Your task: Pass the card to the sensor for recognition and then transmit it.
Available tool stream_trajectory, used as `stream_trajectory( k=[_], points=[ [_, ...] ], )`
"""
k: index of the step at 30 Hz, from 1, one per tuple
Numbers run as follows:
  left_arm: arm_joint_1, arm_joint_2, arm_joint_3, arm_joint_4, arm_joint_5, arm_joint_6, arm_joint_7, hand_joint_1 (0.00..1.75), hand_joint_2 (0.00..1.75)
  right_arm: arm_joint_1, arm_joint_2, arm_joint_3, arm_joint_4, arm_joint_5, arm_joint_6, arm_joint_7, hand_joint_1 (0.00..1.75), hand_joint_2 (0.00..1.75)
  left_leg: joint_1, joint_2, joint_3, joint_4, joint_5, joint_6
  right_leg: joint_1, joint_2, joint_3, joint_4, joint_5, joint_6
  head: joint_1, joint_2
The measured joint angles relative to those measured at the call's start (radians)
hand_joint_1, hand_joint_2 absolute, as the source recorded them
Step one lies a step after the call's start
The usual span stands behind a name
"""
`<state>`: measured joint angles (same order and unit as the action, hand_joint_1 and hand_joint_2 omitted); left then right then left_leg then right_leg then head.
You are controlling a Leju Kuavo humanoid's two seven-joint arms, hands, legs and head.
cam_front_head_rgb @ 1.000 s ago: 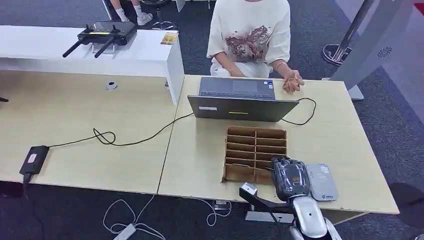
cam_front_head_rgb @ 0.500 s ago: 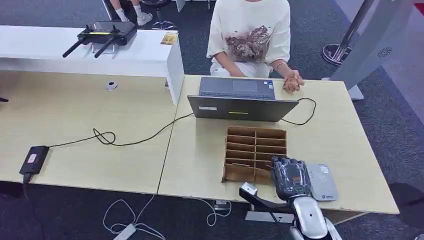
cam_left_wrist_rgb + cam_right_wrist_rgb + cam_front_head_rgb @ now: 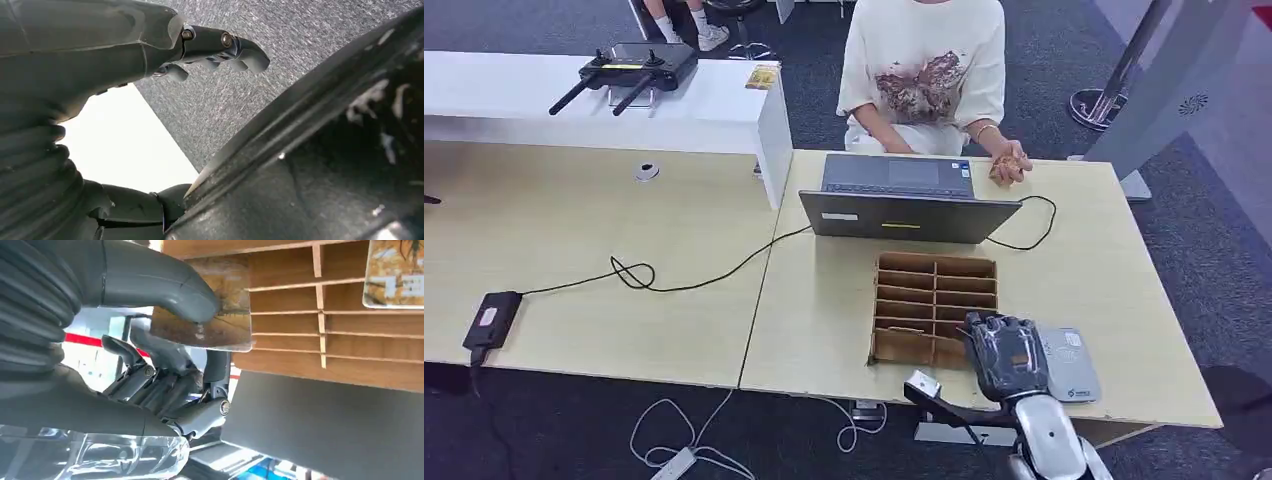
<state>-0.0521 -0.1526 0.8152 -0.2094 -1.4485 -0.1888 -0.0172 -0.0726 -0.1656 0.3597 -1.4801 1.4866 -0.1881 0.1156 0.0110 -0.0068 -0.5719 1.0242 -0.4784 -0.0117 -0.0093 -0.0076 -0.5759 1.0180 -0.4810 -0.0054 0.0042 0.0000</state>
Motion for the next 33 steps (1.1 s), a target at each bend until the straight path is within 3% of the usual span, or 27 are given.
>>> stream_trajectory(
  k=[8, 15, 33],
  points=[
    [0.001, 0.0, 0.0, 0.0, 0.0, 0.0, -0.002, 0.0, 1.75, 0.03, -0.009, -0.009, -0.039, -0.04, -0.014, -0.032, 1.75, 1.75, 0.0, 0.0, 0.0, 0.0, 0.0, 0.0, 0.0, 0.0, 0.0, 0.0, 0.0, 0.0, 0.0, 0.0],
    [0.002, 0.0, 0.0, 0.0, 0.003, 0.001, -0.003, 0.0, 1.75, 0.067, -0.012, -0.043, -0.08, -0.188, -0.003, -0.124, 1.75, 1.75, 0.0, 0.0, 0.0, 0.0, 0.0, 0.0, 0.0, 0.0, 0.0, 0.0, 0.0, 0.0, 0.0, 0.0],
    [0.003, 0.0, 0.0, 0.0, 0.0, 0.012, -0.012, 0.0, 1.75, 0.085, -0.097, -0.102, -0.137, -0.394, -0.026, -0.246, 1.75, 1.75, 0.0, 0.0, 0.0, 0.0, 0.0, 0.0, 0.0, 0.0, 0.0, 0.0, 0.0, 0.0, 0.0, 0.0]
  ],
)
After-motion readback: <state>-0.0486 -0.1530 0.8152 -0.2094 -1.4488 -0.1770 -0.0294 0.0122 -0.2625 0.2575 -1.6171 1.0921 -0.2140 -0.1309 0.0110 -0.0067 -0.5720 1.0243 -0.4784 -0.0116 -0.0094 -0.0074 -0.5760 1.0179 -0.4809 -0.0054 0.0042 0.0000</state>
